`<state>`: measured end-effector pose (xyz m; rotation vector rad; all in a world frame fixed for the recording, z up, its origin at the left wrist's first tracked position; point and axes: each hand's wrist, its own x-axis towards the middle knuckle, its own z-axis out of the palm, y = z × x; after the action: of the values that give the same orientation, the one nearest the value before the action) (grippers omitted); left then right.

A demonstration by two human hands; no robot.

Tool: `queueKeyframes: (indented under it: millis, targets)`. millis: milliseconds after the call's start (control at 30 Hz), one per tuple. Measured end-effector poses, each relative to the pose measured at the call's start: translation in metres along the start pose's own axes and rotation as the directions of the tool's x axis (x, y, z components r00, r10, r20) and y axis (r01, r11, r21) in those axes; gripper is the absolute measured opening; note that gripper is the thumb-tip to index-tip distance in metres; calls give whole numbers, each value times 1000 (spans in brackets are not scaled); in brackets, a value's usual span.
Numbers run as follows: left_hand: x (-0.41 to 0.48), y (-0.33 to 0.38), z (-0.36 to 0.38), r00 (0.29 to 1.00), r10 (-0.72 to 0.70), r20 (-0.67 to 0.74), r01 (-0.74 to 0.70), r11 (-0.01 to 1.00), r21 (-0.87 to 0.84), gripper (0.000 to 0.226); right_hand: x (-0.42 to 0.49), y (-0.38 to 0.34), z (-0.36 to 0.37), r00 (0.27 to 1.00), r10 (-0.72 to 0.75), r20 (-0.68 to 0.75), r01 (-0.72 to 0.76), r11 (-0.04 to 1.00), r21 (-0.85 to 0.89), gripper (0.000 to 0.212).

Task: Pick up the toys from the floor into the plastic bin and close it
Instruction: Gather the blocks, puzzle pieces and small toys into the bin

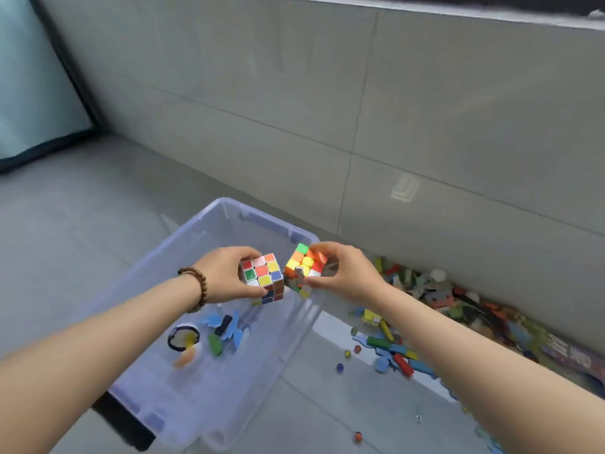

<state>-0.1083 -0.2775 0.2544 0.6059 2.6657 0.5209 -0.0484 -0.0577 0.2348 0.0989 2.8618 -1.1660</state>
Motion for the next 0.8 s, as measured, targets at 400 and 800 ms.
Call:
queueKeyframes:
  millis: [400, 800]
  targets:
    - [-31, -105, 62, 964, -258, 64, 265, 915, -305, 58, 31, -38, 114, 974, 16, 228, 27, 983, -184, 45]
    - [-44, -3, 20, 999, -38, -28, 23, 913, -408, 32, -50, 4, -31, 974, 132, 185, -50, 919, -392, 57]
